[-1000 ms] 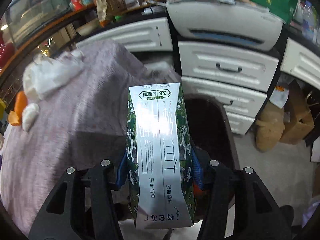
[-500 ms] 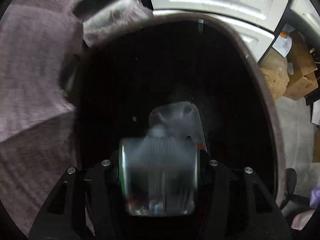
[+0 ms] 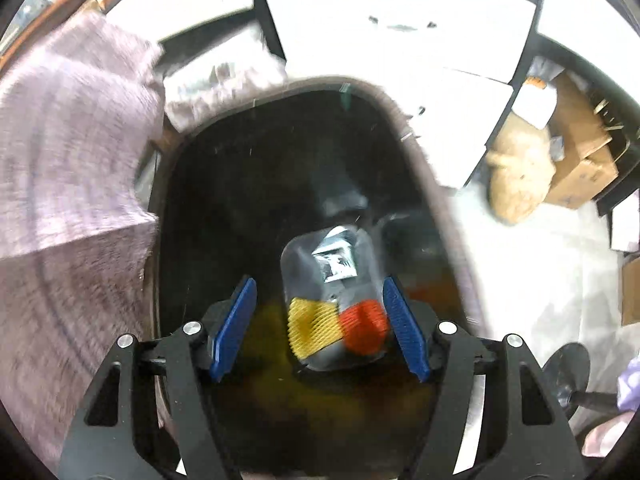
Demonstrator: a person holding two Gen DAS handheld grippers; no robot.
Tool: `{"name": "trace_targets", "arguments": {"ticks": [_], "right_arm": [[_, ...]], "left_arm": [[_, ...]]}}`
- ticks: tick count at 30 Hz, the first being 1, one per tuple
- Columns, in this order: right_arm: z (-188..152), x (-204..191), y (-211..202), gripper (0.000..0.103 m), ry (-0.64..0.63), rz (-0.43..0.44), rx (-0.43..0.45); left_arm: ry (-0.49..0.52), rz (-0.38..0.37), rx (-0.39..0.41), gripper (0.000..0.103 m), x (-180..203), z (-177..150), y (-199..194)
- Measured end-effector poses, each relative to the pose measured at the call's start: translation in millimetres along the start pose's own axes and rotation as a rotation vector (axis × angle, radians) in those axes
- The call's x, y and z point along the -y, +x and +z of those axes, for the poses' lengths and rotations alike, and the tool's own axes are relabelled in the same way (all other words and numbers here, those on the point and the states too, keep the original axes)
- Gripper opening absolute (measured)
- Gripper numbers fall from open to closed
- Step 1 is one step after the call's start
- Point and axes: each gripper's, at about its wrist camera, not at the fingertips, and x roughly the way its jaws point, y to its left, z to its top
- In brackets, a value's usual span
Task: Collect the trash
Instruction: 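Drop the carton into the bin with right tool while left tool drops the bag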
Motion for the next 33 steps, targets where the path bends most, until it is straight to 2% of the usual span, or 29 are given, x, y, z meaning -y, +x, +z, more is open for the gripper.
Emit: {"name": "trace_targets", "arguments": {"ticks": [7, 12, 19, 26, 29, 31, 33], "right_arm": [[-26, 43, -67, 0.066, 0.017, -0.093, 0.163], [-43, 66, -103, 0.066, 0.066, -0.152, 0.245], [-44, 82, -129, 0.066, 0.119, -0.170, 0.313], [-49, 97, -140, 0.066, 0.172, -0.167, 0.325], [-52, 101, -142, 0.066, 0.181, -0.163, 0.321], [-52, 101, -141, 0.066, 0.182, -0.163, 0.318], [-52, 101, -141, 0.066, 0.186, -0.155, 0.315]], "left_arm": [[-0.001, -0.004, -0.089, 0.043, 8, -1, 36], [0.036, 0.027, -0.143, 0.043, 17, -6, 64], [0.063, 0.077, -0.224, 0.043, 19, -15, 100], [0.066, 0.114, -0.261, 0.044, 11, -21, 118], [0.070, 0.131, -0.285, 0.050, 8, -23, 126], [0.067, 0.138, -0.304, 0.071, 8, -24, 131], [0.062, 0.128, -0.316, 0.083, 9, -25, 133]]}}
